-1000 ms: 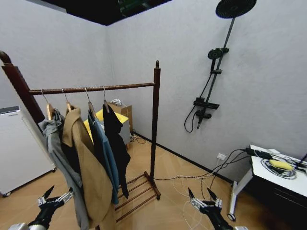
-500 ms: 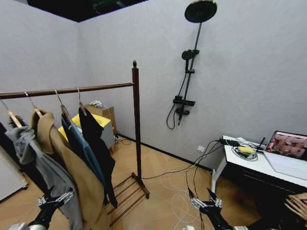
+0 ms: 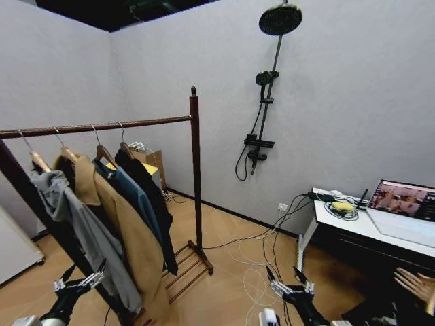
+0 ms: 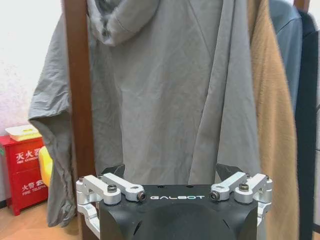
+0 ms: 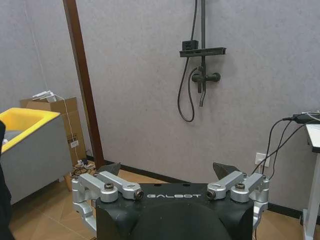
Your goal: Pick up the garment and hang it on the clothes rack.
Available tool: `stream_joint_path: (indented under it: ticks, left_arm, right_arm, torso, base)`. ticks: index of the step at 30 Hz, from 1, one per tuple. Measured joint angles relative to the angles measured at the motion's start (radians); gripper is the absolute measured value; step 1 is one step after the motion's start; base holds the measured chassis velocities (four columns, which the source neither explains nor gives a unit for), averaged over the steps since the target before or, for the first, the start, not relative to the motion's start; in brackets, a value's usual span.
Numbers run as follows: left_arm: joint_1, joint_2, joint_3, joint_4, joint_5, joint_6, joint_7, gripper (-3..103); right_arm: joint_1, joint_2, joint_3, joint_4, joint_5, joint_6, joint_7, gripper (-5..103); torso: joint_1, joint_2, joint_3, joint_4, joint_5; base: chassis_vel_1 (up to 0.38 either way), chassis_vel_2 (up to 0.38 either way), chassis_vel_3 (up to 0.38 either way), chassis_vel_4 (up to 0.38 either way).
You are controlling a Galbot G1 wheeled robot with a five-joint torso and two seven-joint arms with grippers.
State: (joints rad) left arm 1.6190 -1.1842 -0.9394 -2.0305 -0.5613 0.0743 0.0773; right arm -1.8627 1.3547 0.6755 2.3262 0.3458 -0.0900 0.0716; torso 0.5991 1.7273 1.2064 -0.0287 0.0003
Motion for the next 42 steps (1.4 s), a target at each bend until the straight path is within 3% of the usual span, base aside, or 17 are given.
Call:
stream_joint_path:
  ticks: [13, 42]
  left_arm:
    - [0.000, 0.000, 0.000, 0.000, 0.000, 0.000, -0.001, 100]
    - [0.000, 0.000, 0.000, 0.000, 0.000, 0.000, 0.000, 100]
  right_arm:
    - [0.000, 0.000, 0.000, 0.000, 0.000, 0.000, 0.000, 100]
    - [0.000, 0.000, 0.000, 0.000, 0.000, 0.000, 0.000, 100]
  torso:
    - [-0.001, 0.001, 0.000, -0.0001, -0.0004]
    - [0.000, 0.000, 0.000, -0.0001, -0.0003]
  base:
    - [0.147, -0.163, -0.182, 0.186]
    - [-0.095, -0.074, -0.060, -0.095]
